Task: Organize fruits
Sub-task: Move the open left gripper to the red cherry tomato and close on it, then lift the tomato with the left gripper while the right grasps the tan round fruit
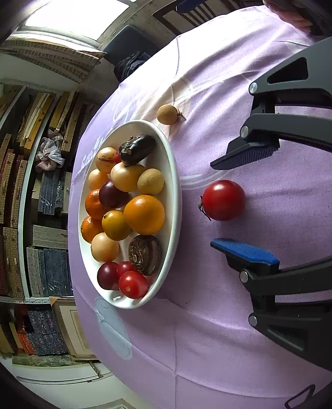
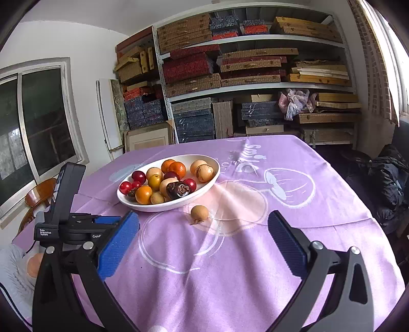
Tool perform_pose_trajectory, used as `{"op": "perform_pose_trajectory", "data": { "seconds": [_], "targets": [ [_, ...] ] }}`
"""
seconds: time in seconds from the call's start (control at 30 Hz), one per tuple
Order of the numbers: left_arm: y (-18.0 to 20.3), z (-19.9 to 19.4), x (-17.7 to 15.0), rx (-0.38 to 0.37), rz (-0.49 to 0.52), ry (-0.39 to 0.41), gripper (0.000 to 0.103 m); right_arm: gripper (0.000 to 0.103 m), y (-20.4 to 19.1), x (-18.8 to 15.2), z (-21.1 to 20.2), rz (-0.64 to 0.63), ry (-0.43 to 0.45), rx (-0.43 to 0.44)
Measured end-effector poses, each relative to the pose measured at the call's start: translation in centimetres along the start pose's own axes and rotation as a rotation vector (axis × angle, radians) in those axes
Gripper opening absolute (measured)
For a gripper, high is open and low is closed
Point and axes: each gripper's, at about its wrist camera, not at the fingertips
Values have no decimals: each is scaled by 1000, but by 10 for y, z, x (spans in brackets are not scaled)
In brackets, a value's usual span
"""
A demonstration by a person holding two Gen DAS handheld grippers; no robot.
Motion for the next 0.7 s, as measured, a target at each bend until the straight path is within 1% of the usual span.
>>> {"op": "perform_pose_trajectory", "data": {
  "seconds": [0.1, 0.23, 0.27, 0.4, 0.47, 0.57, 0.63, 0.7],
  "targets": [
    [0, 1, 0, -7, -1, -3, 43, 99, 0, -1, 6, -2, -18, -7],
    [-2, 3, 0, -21, -10, -2, 35, 99, 1, -2, 11, -5, -36, -14],
    [-3, 3, 0, -28, -12, -1, 31, 99, 1, -3, 12, -5, -39, -17],
    [-4, -2, 1, -33, -19, 19, 31, 99, 4, -4, 18, 3, -57, -13],
    [-5, -12, 0, -4, -4, 42, 31, 99, 8, -4, 19, 18, -65, -1],
    [-15, -52, -3, 7, 9, 94, 31, 99, 15, -4, 18, 41, -57, 7],
    [-24, -77, -10, 61, 44, 125, 31, 99, 18, -2, 15, 47, -44, 6],
    [-37, -93, -20, 109, 61, 130, 31, 99, 20, 1, 16, 74, -56, 47]
  ]
}}
Point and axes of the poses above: each gripper's, at about its wrist camera, not at the fingertips, and z roughly the way its jaws point, y to its right, x to its top, and after that the axes turned 3 degrees about -x, right-handed
